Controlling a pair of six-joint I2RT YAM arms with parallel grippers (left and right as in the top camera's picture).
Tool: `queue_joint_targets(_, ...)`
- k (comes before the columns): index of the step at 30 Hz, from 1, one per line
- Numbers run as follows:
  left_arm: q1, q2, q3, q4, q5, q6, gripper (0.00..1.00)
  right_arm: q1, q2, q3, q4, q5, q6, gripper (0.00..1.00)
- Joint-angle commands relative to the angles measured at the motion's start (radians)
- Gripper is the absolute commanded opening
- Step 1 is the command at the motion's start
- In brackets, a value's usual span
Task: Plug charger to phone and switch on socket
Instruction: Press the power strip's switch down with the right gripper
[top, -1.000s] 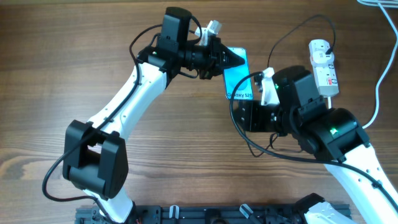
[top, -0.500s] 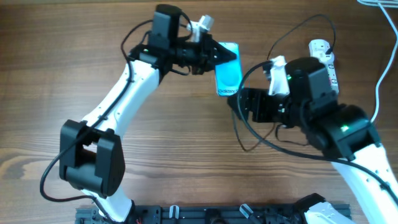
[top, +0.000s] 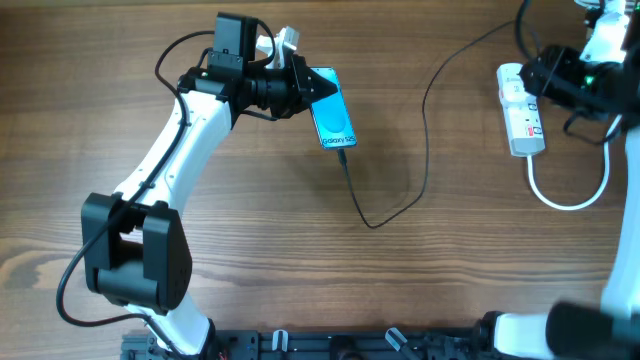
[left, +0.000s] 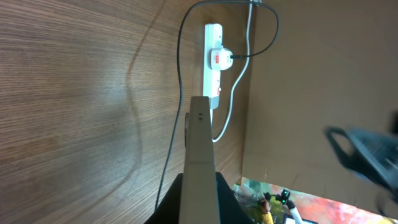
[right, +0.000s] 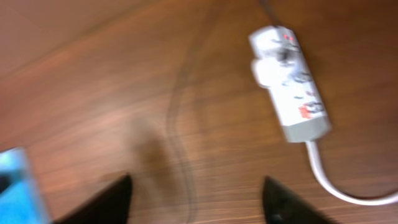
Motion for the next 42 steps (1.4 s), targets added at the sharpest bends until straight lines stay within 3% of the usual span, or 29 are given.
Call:
queue_joint_targets(1,-0.002,-0.029,0.008,0.001,0.003,0.024,0.04,-0.079,0.17,0.004,0.014,0.03,-0.062,0.79)
queue_joint_targets(8,-0.002,-0.03,0.008,-0.005,0.003,0.024,0.04,-0.185,0.388,-0.002,0.104,0.077,-0.104,0.81)
queue_joint_targets(11,-0.002,-0.03,0.008,-0.005,0.003,0.024,0.04,-0.19,0.443,-0.01,0.136,-0.014,-0.253,0.82)
queue_joint_targets(16,-0.002,-0.03,0.008,-0.024,-0.019,0.024,0.04,-0.19,0.504,-0.01,0.213,-0.013,-0.378,0.84)
queue_joint_targets(23,-0.002,-0.03,0.008,-0.034,-0.031,0.023,0.04,-0.208,0.557,-0.01,0.288,0.146,-0.34,0.85)
queue_joint_targets(29,-0.002,-0.03,0.008,-0.035,-0.031,0.023,0.04,-0.232,0.638,-0.011,0.314,0.143,-0.315,0.86)
queue_joint_targets(34,-0.002,-0.03,0.008,-0.035,-0.031,0.023,0.04,-0.232,0.683,-0.011,0.361,0.133,-0.137,0.86)
queue_joint_targets(42,-0.002,-0.03,0.008,-0.035,-0.038,0.023,0.04,-0.232,0.685,-0.011,0.381,0.0,-0.082,0.87)
